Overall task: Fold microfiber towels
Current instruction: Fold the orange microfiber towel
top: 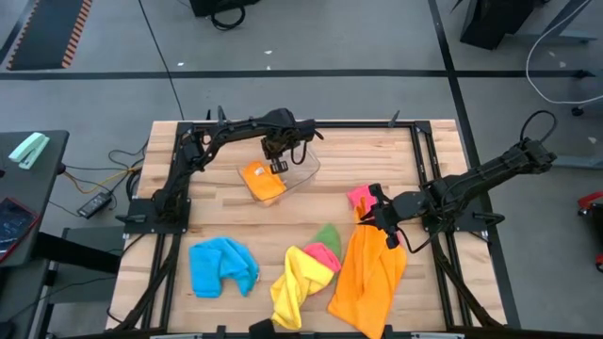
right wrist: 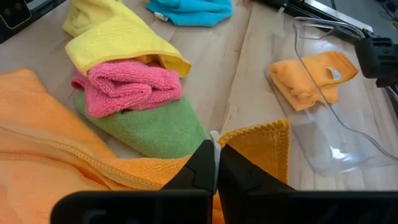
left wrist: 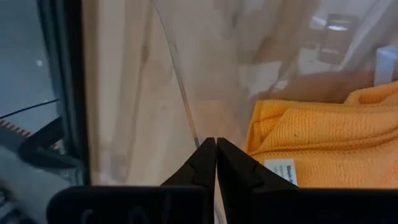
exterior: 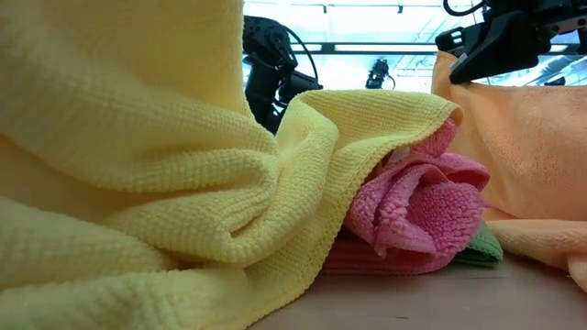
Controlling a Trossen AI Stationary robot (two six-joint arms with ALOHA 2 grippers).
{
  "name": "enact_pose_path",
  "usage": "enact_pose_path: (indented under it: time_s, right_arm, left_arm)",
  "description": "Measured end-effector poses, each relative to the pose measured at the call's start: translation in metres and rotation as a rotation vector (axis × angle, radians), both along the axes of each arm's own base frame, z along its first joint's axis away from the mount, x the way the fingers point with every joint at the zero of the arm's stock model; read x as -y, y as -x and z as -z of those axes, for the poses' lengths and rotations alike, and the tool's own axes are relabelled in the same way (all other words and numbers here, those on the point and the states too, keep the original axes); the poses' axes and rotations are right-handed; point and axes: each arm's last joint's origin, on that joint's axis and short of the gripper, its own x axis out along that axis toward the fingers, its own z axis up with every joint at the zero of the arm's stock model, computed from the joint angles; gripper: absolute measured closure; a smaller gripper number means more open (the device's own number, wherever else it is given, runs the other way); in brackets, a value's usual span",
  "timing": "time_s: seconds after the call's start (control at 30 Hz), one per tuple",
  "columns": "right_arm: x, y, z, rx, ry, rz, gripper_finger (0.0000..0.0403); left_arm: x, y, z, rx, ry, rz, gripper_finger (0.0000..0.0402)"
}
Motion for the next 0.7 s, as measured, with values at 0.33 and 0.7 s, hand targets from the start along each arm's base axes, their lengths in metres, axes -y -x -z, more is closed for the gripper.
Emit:
enact_pose_path:
  time_s: [0.33, 0.7]
  right_arm:
    - [0.000, -0.003, -0.004, 0.054, 0.033, -0.030, 0.0389]
    - [0.017, -0.017, -0.089, 0.191, 0.010, 0.071, 0.0390]
  left_arm:
    - [0.008, 0.004, -0.017, 0.004, -0.001, 0.046, 0.0390]
    - [0.089, -0.008, -0.084, 0.293, -0.092, 0.229, 0.0368]
